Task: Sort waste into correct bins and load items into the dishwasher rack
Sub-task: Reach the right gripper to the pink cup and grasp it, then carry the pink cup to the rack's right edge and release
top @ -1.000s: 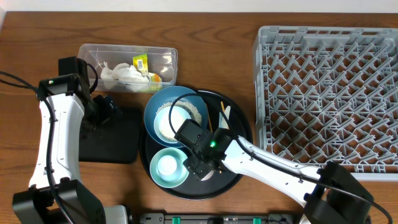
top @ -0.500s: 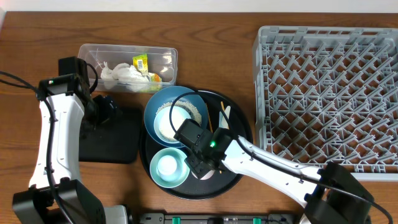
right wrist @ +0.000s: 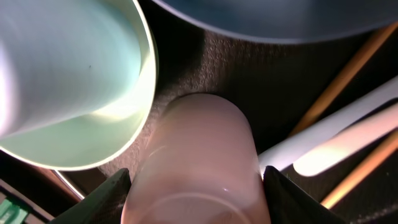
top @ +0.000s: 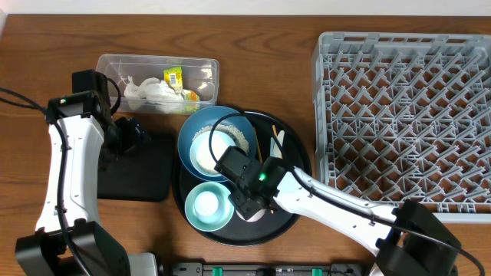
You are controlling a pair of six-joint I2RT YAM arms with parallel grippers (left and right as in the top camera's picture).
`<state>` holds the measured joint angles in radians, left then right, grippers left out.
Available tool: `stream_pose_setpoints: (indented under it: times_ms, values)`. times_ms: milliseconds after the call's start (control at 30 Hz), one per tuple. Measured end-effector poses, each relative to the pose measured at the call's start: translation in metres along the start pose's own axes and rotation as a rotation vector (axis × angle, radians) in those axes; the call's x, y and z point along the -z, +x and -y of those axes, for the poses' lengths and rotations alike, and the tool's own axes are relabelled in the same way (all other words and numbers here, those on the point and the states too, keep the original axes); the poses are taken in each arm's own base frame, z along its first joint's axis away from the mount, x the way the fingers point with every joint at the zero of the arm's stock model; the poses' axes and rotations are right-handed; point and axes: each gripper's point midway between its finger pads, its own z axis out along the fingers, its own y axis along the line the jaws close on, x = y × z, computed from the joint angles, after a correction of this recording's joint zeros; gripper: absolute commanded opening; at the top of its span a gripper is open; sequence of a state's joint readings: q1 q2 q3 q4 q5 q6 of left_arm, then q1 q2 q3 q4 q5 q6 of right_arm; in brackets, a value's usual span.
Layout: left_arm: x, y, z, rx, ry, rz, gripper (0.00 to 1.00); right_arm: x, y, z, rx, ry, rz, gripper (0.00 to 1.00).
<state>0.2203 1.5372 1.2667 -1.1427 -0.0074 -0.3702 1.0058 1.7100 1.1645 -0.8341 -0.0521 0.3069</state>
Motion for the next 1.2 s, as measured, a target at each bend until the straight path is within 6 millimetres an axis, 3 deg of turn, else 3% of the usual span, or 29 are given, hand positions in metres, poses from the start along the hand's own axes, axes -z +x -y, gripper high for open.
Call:
stream_pose_setpoints:
  times_ms: [167,433,600,667,833,1067,1200]
  values:
    - [0.0,0.0,0.0,0.0,0.0,0.001,0.96,0.015,0.0,0.001,-0.007,0.005,-0.009,0.41]
    - [0.0,0.0,0.0,0.0,0.0,0.001,0.96,0.073,-0.025,0.023,-0.068,0.038,0.092,0.41]
    - [0.0,0.0,0.0,0.0,0.0,0.001,0.96,0.11,-0.044,0.051,-0.153,0.047,0.19,0.41]
    - [0.0,0.0,0.0,0.0,0.0,0.001,0.96,0.127,-0.051,0.07,-0.206,0.057,0.236,0.41]
    - [0.0,0.0,0.0,0.0,0.0,0.001,0.96,0.172,-0.049,0.147,-0.408,0.142,0.334,0.4]
    - [0.0,0.0,0.0,0.0,0.0,0.001,0.96,0.212,0.005,0.272,-0.754,0.326,0.383,0.39]
    - [0.0,0.0,0.0,0.0,0.0,0.001,0.96,0.228,0.051,0.334,-0.951,0.416,0.393,0.38]
